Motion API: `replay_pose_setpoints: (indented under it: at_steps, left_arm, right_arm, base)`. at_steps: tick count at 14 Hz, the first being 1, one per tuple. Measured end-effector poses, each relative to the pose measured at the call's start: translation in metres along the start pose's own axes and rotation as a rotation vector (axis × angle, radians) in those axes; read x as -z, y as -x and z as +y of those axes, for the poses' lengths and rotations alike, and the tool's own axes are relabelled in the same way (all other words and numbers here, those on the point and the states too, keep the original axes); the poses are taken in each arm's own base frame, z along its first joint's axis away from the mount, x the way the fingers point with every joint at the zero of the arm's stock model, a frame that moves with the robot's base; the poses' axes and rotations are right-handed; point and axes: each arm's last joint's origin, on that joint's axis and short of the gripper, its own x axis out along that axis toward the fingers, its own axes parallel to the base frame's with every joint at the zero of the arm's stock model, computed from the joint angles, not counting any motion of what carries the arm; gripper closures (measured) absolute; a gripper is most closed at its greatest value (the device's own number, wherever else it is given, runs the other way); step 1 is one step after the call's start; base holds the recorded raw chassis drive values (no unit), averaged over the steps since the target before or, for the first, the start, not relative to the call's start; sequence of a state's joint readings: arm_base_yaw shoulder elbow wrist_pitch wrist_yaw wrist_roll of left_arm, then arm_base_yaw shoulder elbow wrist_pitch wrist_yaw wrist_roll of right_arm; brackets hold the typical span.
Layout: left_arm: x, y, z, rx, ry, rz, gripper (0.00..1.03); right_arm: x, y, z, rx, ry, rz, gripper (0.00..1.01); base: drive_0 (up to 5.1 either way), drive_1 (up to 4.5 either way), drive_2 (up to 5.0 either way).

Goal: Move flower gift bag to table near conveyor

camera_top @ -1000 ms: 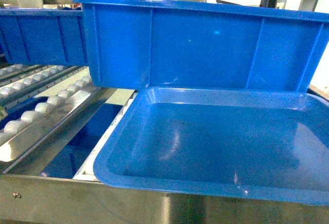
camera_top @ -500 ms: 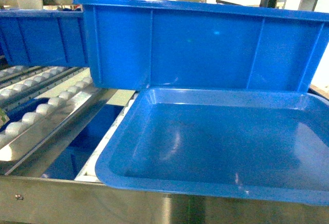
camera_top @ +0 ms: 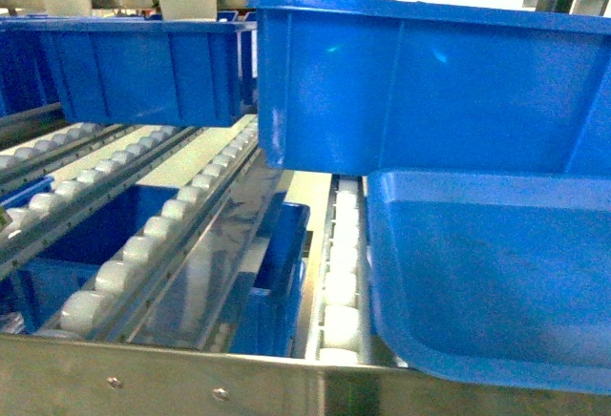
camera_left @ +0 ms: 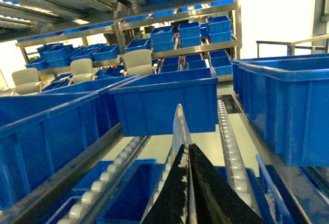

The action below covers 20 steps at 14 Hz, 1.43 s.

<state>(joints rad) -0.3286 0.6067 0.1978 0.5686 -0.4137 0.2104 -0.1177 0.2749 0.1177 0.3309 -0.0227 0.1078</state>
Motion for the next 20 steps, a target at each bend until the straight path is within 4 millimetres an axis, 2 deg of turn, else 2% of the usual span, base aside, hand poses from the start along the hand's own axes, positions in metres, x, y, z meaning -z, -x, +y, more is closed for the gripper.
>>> replay_pose_setpoints:
  at_steps: [6,20]
  left_arm:
    - [0.0002,-0.0001,-0.0004,0.004,-0.001,0.001,1.01]
    - [0.0004,-0.0001,-0.0004,0.004,-0.001,0.003,1.01]
  right_arm:
    - [0.0008,-0.0004,-0.0001,0.001,0.0,0.006,0.99]
    - [0.001,-0.0004,-0.0001,0.001,0.0,0.009,0.99]
  base:
    - [-4.7,2.75,2.5]
    - [-4.7,1.08,3.7]
